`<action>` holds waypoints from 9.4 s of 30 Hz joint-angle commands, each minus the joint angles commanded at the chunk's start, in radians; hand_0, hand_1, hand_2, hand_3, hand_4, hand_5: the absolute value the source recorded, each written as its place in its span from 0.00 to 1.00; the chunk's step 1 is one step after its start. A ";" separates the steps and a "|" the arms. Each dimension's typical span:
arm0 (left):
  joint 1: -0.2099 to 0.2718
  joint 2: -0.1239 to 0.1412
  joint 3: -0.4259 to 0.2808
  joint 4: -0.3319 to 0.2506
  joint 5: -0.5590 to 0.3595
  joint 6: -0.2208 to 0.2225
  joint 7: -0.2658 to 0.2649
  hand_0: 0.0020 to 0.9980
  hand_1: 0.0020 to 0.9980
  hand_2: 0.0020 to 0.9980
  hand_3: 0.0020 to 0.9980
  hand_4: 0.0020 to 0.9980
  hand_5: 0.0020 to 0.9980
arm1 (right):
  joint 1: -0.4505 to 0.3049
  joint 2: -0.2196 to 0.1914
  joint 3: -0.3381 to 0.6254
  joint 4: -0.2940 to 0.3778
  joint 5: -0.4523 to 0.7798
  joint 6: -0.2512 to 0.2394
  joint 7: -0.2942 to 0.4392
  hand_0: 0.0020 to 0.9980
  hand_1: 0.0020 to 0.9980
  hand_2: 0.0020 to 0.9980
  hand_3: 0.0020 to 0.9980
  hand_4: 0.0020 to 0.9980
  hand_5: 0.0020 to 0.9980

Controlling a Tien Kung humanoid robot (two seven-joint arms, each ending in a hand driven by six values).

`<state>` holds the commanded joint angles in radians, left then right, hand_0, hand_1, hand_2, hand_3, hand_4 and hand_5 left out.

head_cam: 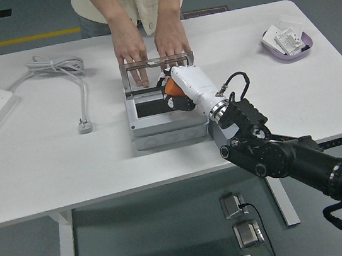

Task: Fetch the battery,place it into the box,close the lid of the box

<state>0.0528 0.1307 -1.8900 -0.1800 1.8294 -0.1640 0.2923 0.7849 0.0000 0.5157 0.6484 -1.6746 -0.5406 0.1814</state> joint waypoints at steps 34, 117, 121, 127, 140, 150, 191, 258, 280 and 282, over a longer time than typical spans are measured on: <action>-0.006 0.000 -0.001 0.000 0.023 -0.008 -0.003 0.60 0.67 0.70 0.73 0.70 0.46 | 0.007 0.000 0.019 0.059 -0.024 0.031 -0.014 0.45 0.39 0.54 0.58 0.70 0.27; 0.014 -0.006 0.016 0.000 -0.006 -0.001 0.008 0.60 0.67 0.69 0.73 0.70 0.47 | 0.006 -0.097 0.155 0.145 0.143 0.215 -0.104 0.90 0.75 0.72 0.71 1.00 1.00; 0.015 -0.008 0.017 0.000 -0.007 0.000 0.007 0.60 0.67 0.69 0.73 0.70 0.47 | -0.004 -0.114 0.148 0.188 0.123 0.211 -0.123 0.90 0.75 0.72 0.71 1.00 1.00; 0.018 -0.008 0.017 0.000 -0.011 0.002 0.006 0.60 0.67 0.69 0.73 0.70 0.47 | -0.021 -0.145 0.125 0.278 0.080 0.203 -0.167 0.87 0.74 0.72 0.71 1.00 1.00; 0.019 -0.012 0.016 0.000 -0.016 0.004 0.005 0.60 0.67 0.69 0.73 0.70 0.47 | -0.051 -0.186 0.073 0.384 0.054 0.205 -0.219 0.84 0.74 0.72 0.71 1.00 1.00; 0.022 -0.015 0.015 0.000 -0.019 0.004 0.005 0.60 0.67 0.69 0.73 0.70 0.47 | -0.075 -0.206 0.057 0.443 0.032 0.202 -0.254 0.81 0.73 0.71 0.71 1.00 1.00; 0.045 -0.034 0.035 0.000 -0.060 0.013 0.009 0.60 0.67 0.69 0.73 0.69 0.47 | -0.314 -0.310 0.487 0.689 -0.295 0.289 -0.321 0.78 0.70 0.68 0.71 0.99 1.00; 0.110 -0.012 0.081 0.000 -0.102 0.039 -0.013 0.62 0.67 0.69 0.72 0.71 0.46 | -0.429 -0.249 0.653 0.700 0.510 0.284 0.124 0.85 0.75 0.73 0.71 0.81 0.31; 0.135 -0.011 0.085 0.000 -0.170 0.065 -0.036 0.62 0.67 0.69 0.72 0.71 0.46 | -0.449 -0.202 0.736 0.703 0.440 0.299 0.185 0.88 0.77 0.75 0.73 0.94 0.53; 0.130 -0.008 0.081 0.000 -0.166 0.064 -0.037 0.62 0.67 0.69 0.72 0.71 0.46 | -0.452 -0.203 0.743 0.705 0.444 0.294 0.190 0.88 0.77 0.75 0.73 0.94 0.53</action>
<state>0.1826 0.1228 -1.8088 -0.1800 1.6637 -0.1003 0.2549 0.3326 -0.2030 1.2583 1.3539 -1.2309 -0.2466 0.3718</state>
